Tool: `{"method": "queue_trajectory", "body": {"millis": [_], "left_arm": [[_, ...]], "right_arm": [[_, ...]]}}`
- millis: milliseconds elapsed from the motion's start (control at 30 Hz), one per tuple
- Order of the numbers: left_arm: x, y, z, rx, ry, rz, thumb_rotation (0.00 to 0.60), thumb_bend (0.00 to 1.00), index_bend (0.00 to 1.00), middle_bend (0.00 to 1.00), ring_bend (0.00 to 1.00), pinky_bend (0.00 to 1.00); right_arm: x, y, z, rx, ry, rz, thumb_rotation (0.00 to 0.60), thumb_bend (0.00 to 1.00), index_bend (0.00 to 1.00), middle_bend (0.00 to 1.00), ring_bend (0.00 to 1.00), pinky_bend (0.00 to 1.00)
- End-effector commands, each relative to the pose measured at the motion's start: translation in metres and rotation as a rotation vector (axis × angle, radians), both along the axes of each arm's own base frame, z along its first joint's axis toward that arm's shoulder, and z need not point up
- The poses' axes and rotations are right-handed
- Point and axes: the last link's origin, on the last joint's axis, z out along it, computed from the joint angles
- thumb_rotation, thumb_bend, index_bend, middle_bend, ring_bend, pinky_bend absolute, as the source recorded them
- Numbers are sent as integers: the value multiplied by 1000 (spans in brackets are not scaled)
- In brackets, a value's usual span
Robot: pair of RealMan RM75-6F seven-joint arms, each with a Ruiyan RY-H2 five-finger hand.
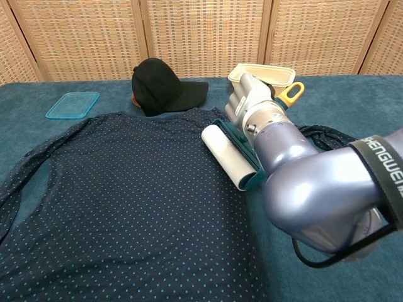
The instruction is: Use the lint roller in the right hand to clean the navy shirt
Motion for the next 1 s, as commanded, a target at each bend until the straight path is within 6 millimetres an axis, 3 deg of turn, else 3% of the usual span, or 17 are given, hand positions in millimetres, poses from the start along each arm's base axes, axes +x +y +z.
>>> {"method": "queue_trajectory", "body": {"millis": [33, 67, 100, 133, 200, 233, 300, 600, 767, 867, 933, 1000], "left_arm": [[0, 0, 0, -1, 1, 1, 600, 0, 0, 0, 0, 0], [0, 0, 0, -1, 2, 1, 600, 0, 0, 0, 0, 0], [0, 0, 0, 0, 2, 1, 600, 0, 0, 0, 0, 0], [0, 0, 0, 1, 1, 3, 600, 0, 0, 0, 0, 0], [-1, 0, 0, 2, -2, 5, 600, 0, 0, 0, 0, 0], [-1, 0, 1, 2, -3, 5, 600, 0, 0, 0, 0, 0], [-1, 0, 1, 2, -5, 3, 600, 0, 0, 0, 0, 0], [3, -5, 5, 9, -19, -24, 600, 0, 0, 0, 0, 0], [7, -11, 4, 8, -20, -56, 600, 0, 0, 0, 0, 0], [10, -13, 4, 10, -20, -71, 600, 0, 0, 0, 0, 0], [11, -16, 4, 12, -17, -81, 600, 0, 0, 0, 0, 0], [12, -18, 4, 13, -16, -88, 600, 0, 0, 0, 0, 0]], "right_arm": [[-2, 0, 0, -1, 0, -6, 600, 806, 664, 1000, 1000, 1000], [-2, 0, -1, -2, -1, -8, 600, 787, 582, 1000, 1000, 1000], [-3, 0, -1, -4, -8, -16, 600, 715, 388, 1000, 1000, 1000], [-5, 0, 0, -9, -22, -26, 600, 580, 190, 1000, 1000, 1000], [-5, -2, 4, -27, -62, -24, 600, 279, 6, 1000, 1000, 1000], [-5, -3, 7, -34, -82, -17, 600, 131, 0, 1000, 1000, 1000], [-7, -4, 14, -49, -108, -14, 600, 16, 0, 1000, 1000, 1000], [-35, 1, 77, -117, -247, -36, 600, 0, 0, 1000, 1000, 1000], [-83, 14, 131, -119, -521, 54, 600, 0, 0, 951, 999, 996], [-111, 26, 153, -103, -647, 89, 600, 0, 0, 742, 871, 797], [-134, 38, 166, -71, -749, 55, 600, 0, 0, 475, 562, 441], [-149, 47, 175, -42, -809, 23, 600, 0, 0, 243, 264, 147]]}}
